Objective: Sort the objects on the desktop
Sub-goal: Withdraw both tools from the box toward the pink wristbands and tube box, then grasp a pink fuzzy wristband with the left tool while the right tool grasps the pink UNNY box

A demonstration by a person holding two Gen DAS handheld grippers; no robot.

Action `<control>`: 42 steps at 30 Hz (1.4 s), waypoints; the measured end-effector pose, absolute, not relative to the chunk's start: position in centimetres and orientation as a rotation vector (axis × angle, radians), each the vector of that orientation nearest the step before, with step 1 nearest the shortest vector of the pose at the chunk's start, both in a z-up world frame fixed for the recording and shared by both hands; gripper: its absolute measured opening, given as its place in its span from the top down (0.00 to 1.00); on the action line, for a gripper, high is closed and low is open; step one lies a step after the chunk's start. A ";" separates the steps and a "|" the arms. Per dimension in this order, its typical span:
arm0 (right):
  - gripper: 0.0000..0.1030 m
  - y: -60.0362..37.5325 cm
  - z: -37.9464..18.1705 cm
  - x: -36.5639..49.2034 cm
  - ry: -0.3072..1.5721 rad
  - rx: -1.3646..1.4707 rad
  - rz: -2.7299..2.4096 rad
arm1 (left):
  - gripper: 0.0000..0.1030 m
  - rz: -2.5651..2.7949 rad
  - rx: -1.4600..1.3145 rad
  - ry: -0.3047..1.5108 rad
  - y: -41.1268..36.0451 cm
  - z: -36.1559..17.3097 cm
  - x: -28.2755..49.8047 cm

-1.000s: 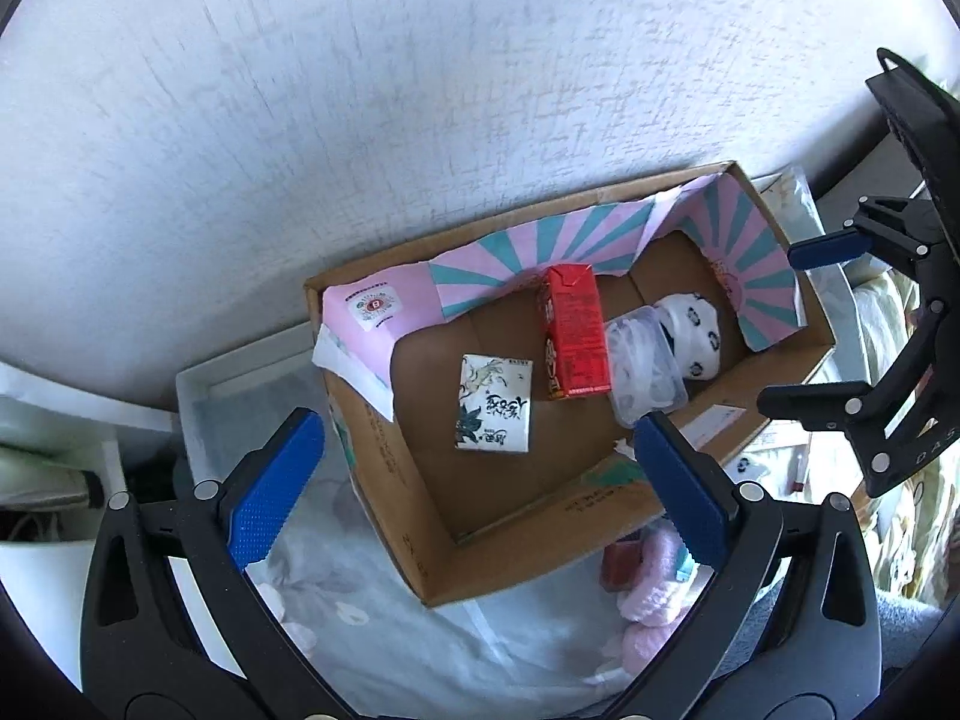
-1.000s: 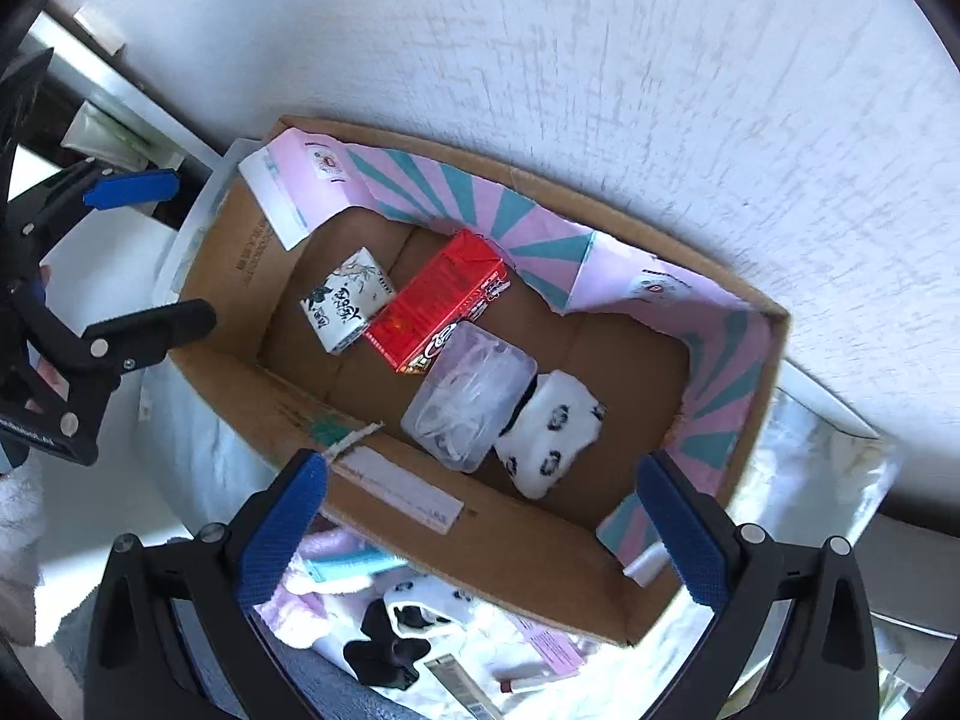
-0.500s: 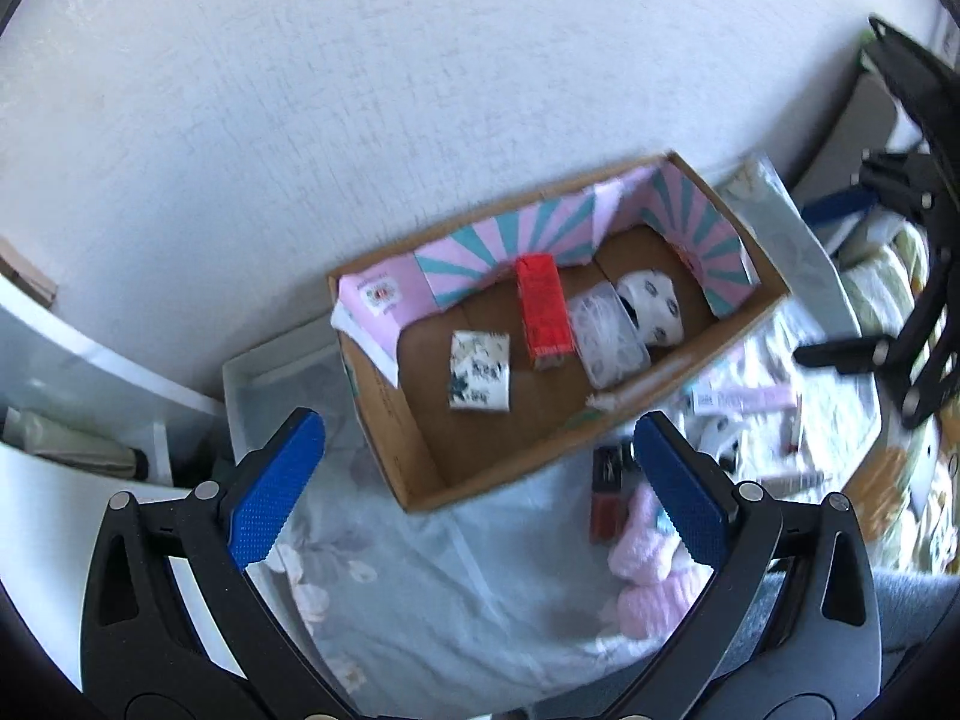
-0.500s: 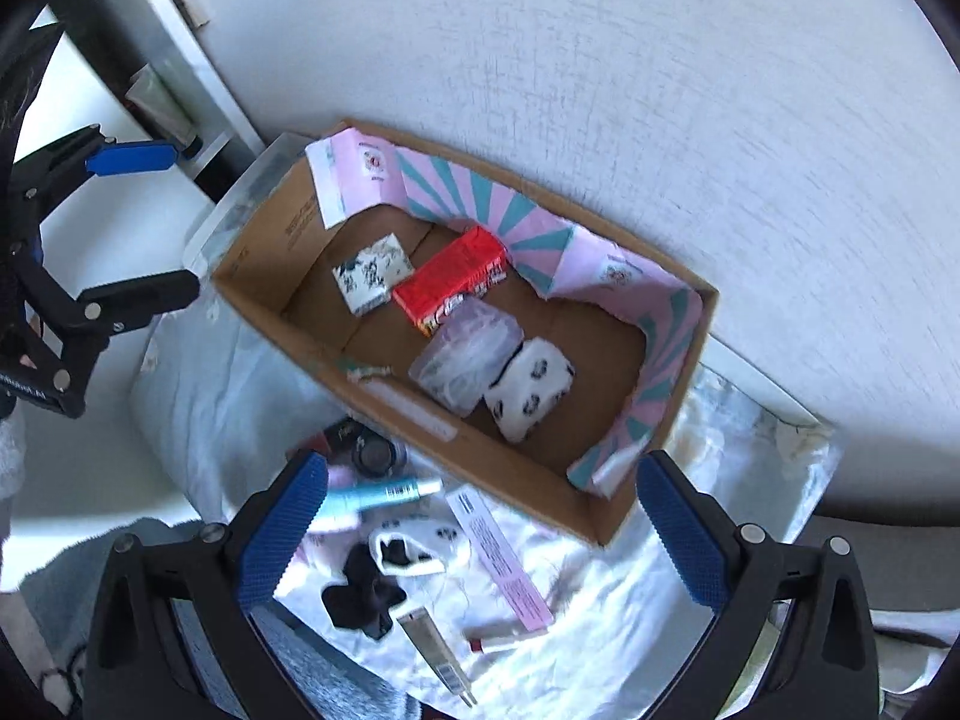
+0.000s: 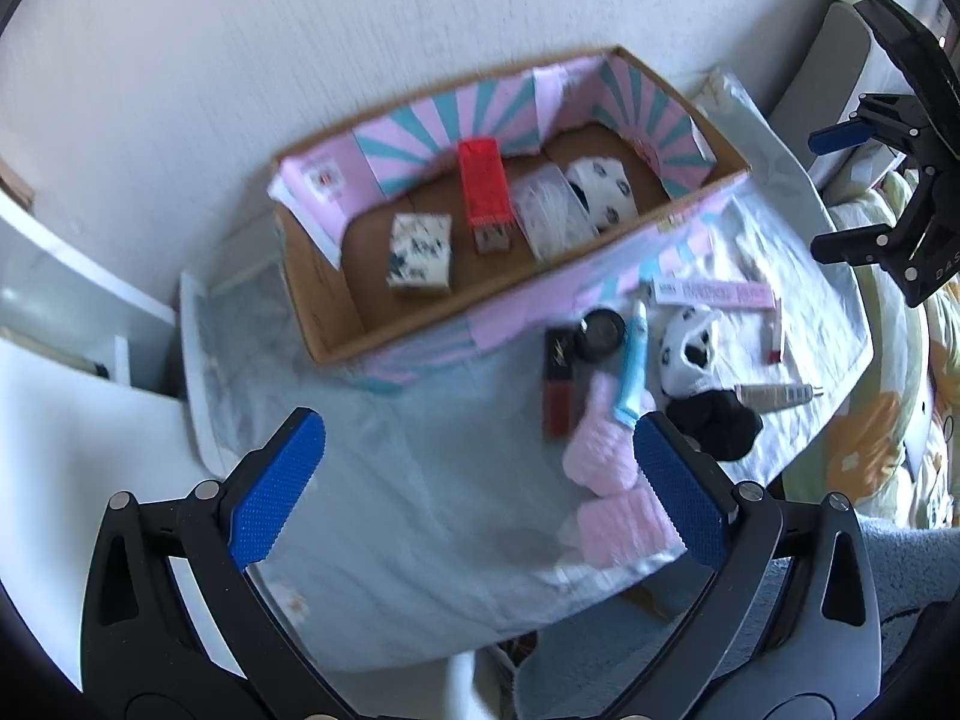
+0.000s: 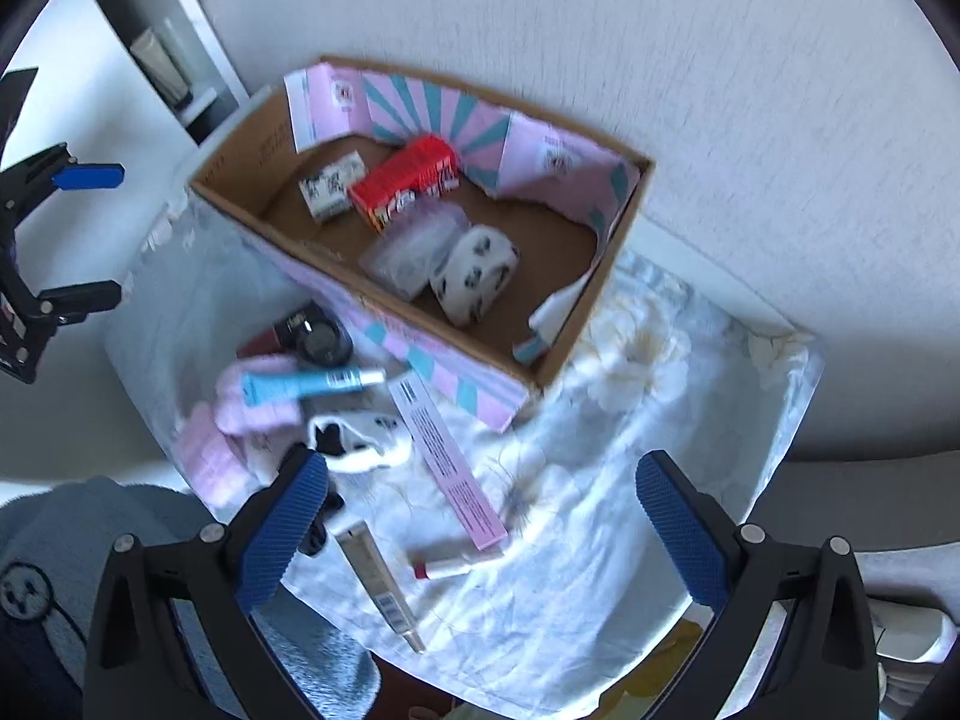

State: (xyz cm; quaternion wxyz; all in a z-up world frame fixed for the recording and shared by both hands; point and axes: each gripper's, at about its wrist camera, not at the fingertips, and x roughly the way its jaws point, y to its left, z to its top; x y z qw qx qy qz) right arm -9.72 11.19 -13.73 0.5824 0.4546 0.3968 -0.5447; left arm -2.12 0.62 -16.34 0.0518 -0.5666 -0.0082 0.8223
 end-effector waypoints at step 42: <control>0.73 10.5 -26.0 -5.3 1.290 0.849 -0.901 | 0.36 2.429 -1.875 -0.576 8.7 -28.7 4.2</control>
